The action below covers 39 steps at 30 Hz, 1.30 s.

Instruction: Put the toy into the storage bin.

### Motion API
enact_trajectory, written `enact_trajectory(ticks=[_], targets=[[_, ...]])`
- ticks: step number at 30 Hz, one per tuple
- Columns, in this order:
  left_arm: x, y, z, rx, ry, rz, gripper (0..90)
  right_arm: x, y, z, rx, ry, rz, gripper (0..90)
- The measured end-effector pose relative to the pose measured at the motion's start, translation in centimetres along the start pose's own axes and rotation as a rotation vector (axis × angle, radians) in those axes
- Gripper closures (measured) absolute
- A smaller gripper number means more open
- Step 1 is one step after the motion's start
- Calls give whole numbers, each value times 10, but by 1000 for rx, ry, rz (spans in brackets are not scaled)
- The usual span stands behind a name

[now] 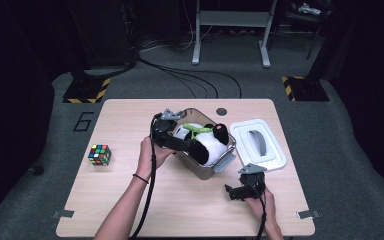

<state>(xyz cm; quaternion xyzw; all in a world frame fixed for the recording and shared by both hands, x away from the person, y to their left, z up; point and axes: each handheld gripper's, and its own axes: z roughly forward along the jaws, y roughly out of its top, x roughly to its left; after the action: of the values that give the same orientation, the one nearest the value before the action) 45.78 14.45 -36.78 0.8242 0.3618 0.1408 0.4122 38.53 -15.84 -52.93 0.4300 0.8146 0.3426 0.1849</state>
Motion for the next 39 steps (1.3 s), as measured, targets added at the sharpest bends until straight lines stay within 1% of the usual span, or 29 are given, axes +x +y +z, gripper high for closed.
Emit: enact_trajectory(ticks=[3,5,8,9,10,11,12,15,16,17,18,20,21,22,23,24,26,27,28,29,30,32,35,37,38,39], targets=[[-2,0,3,9,0,8,31,0,0,0,0,0,0,0],[-3,0,6,27,-2,20,29,-1,0,0,4,3,-15,0],[-5,0,9,39,-5,25,23,-1,0,0,4,3,-15,0],[-7,0,11,58,0,43,20,-1,0,0,4,3,-13,0],[-7,0,11,58,0,43,20,-1,0,0,4,3,-13,0],[-10,-1,14,81,-8,57,20,-1,0,0,4,3,-13,0],[-12,-1,15,91,-8,68,20,-1,0,0,4,3,-13,0],[-14,-1,15,90,-5,79,20,-1,0,0,4,3,-13,0],[-13,0,14,86,-16,74,21,-1,0,0,4,3,-13,0],[-13,0,14,86,-16,74,20,-1,0,0,4,3,-13,0],[-10,1,13,67,-35,57,20,-1,0,0,4,3,-13,0],[-7,3,10,37,-49,31,32,-1,0,0,4,3,-13,0],[-4,6,10,11,-68,15,31,-1,0,0,4,3,-13,0],[-3,8,9,6,-75,8,31,-1,0,0,4,3,-13,0],[-3,12,13,9,-77,8,33,-1,0,0,4,3,-13,0],[-3,12,13,9,-77,8,37,-1,0,0,4,3,-13,0],[-5,15,22,43,-79,20,39,-1,0,0,4,3,-13,0],[-6,16,26,56,-77,25,43,-1,0,0,4,3,-13,0],[-9,17,34,87,-69,38,57,-1,0,0,4,3,-13,0],[-11,17,37,101,-56,48,60,-1,0,0,4,3,-13,0],[-11,17,37,101,-56,48,57,-1,0,0,4,3,-13,0],[-14,18,42,128,-16,64,59,-1,0,0,4,3,-13,0],[-17,18,48,154,17,74,61,-1,0,0,4,3,-13,0],[-18,17,54,175,33,74,60,-1,0,0,4,3,-13,0],[-17,17,56,184,29,58,60,-1,0,0,4,3,-13,0],[-16,16,58,182,26,42,57,-1,0,0,4,3,-13,0]])
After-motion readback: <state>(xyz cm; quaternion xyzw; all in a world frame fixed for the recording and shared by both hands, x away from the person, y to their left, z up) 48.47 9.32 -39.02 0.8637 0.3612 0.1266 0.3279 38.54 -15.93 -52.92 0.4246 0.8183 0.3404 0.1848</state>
